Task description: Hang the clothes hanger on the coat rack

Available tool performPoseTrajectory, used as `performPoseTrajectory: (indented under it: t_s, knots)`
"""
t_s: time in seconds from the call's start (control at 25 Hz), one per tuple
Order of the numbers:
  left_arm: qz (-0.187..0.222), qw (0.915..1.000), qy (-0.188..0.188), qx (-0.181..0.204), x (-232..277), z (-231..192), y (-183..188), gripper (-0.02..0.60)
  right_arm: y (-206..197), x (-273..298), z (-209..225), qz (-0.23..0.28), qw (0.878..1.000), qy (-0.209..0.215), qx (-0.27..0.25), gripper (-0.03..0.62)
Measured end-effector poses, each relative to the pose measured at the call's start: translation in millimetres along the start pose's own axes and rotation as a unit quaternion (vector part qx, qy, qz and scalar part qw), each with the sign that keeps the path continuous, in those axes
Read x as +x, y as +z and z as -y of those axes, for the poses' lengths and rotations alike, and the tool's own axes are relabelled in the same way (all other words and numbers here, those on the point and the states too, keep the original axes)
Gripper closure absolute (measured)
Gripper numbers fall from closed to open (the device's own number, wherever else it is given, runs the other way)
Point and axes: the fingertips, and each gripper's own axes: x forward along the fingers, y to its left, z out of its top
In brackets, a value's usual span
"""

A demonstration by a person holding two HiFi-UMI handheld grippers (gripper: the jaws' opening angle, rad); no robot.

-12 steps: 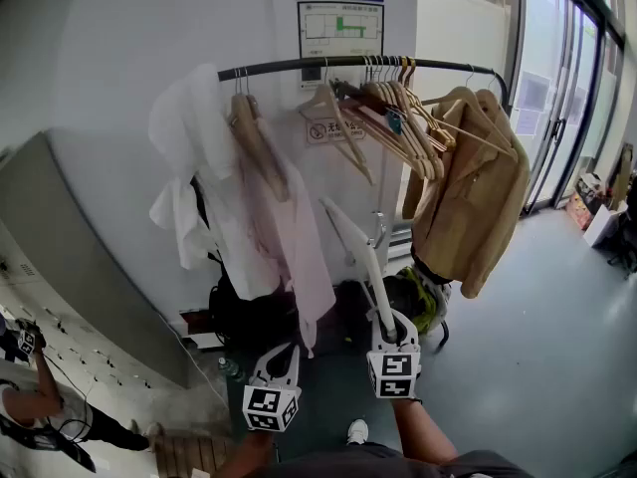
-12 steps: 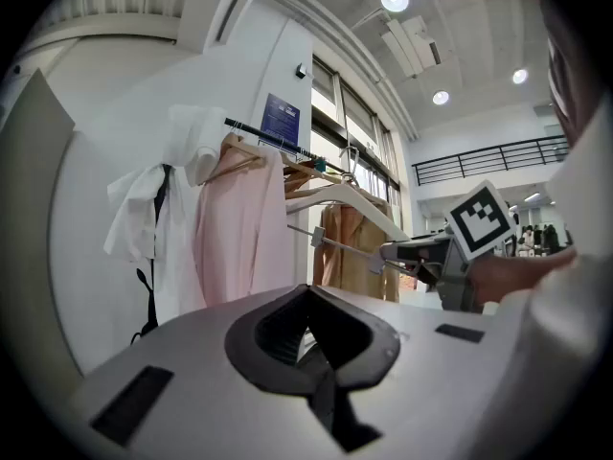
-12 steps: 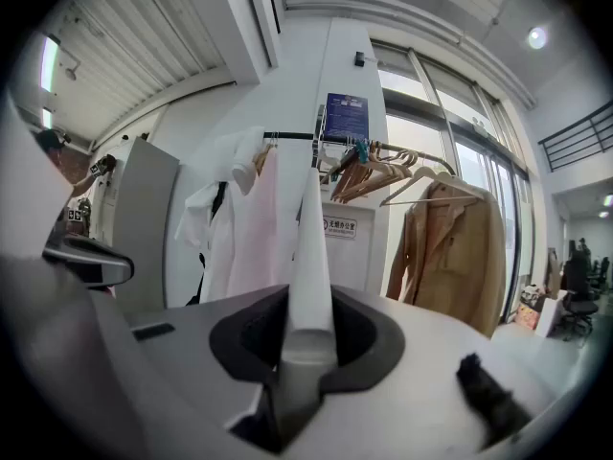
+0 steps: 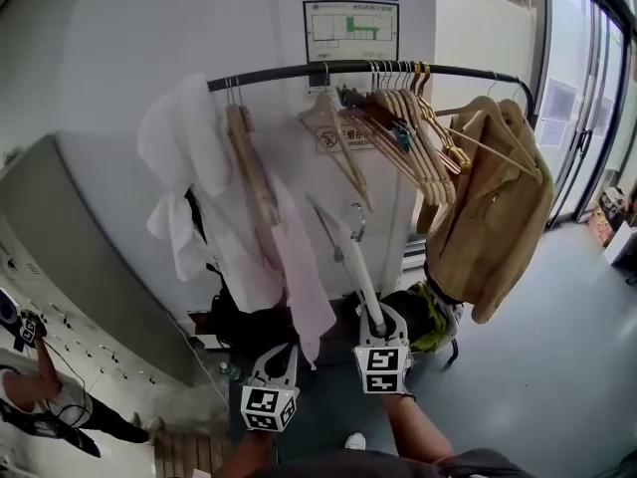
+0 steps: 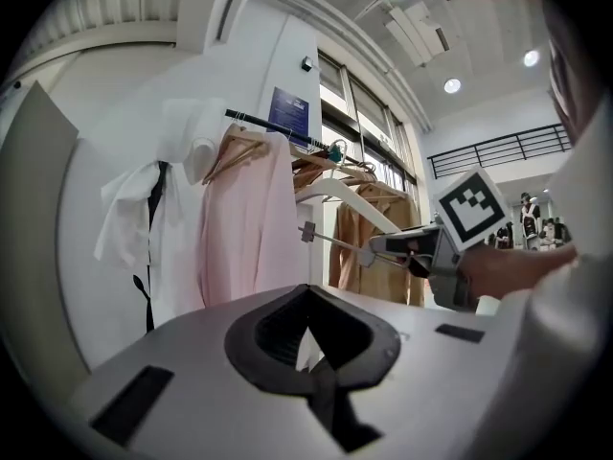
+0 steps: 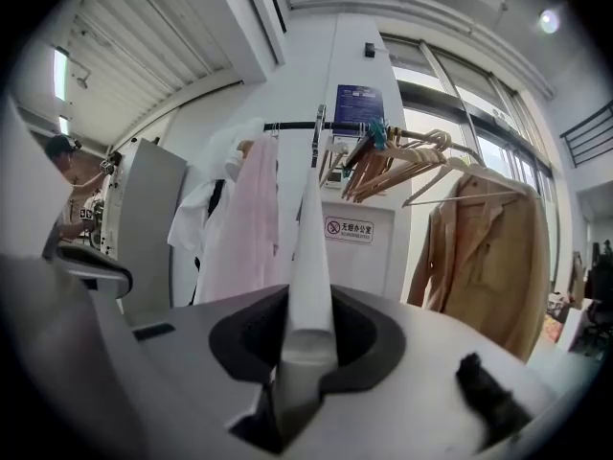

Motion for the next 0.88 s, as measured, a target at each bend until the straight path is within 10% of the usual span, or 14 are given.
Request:
performPoseTrajectory:
  t_s: [0.88]
  knots:
    - [0.017,0.9998,-0.004,0.005,14.1,-27.4,19.8,0.58,146.5,108.3,2.2,0.008,1.0,0.004,-0.025,0.519]
